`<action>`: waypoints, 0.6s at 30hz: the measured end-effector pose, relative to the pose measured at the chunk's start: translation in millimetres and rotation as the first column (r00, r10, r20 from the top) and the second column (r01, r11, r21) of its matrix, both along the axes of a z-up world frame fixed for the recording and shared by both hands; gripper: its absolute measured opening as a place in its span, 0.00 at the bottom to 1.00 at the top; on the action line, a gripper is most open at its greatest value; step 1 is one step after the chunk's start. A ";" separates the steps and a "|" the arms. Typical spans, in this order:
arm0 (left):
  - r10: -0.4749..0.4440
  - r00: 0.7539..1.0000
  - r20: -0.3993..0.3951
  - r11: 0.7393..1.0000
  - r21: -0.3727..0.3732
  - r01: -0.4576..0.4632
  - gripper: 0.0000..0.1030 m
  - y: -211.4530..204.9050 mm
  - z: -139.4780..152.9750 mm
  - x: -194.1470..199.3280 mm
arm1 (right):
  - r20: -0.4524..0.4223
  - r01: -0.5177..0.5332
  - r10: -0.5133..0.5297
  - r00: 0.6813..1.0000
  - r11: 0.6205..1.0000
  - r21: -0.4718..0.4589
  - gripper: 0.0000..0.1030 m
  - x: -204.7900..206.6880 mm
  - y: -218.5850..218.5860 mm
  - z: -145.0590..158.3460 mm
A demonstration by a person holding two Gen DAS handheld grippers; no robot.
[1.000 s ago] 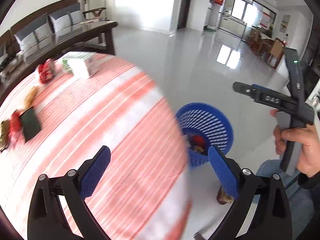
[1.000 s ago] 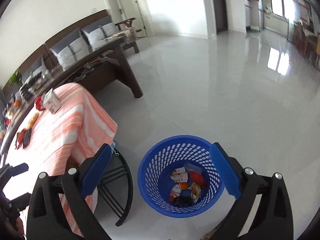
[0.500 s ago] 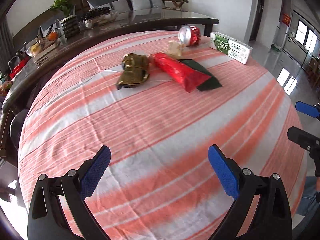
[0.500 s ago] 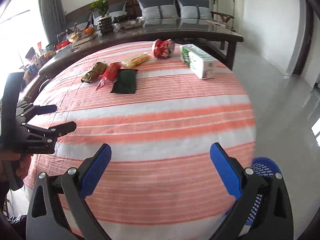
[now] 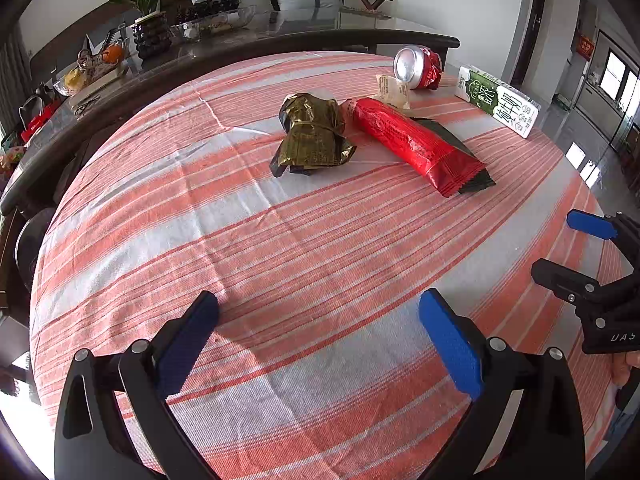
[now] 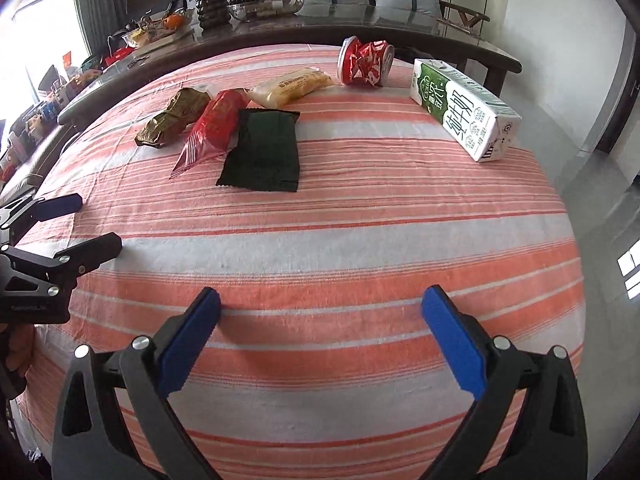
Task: Collect trash
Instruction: 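Grasp the gold foil snack bag with the left tool while the right tool grasps the milk carton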
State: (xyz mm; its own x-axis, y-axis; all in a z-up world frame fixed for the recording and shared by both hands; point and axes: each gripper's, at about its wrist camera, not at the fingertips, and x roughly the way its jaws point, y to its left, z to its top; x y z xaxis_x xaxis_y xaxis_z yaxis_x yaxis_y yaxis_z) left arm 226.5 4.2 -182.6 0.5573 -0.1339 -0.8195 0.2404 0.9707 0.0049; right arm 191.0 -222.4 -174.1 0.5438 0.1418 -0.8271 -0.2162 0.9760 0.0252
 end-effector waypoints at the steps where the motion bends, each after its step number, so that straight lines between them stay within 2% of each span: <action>1: 0.000 1.000 0.000 1.000 0.000 0.000 0.96 0.0 0.0 0.1 | 0.000 0.000 0.000 1.000 1.000 0.002 0.96 -0.3 -0.5 0.1; 18: -0.001 1.000 0.000 1.000 -0.001 0.001 0.96 0.1 0.5 0.8 | 0.000 0.001 -0.001 1.000 1.000 -0.006 0.96 1.8 1.5 -1.4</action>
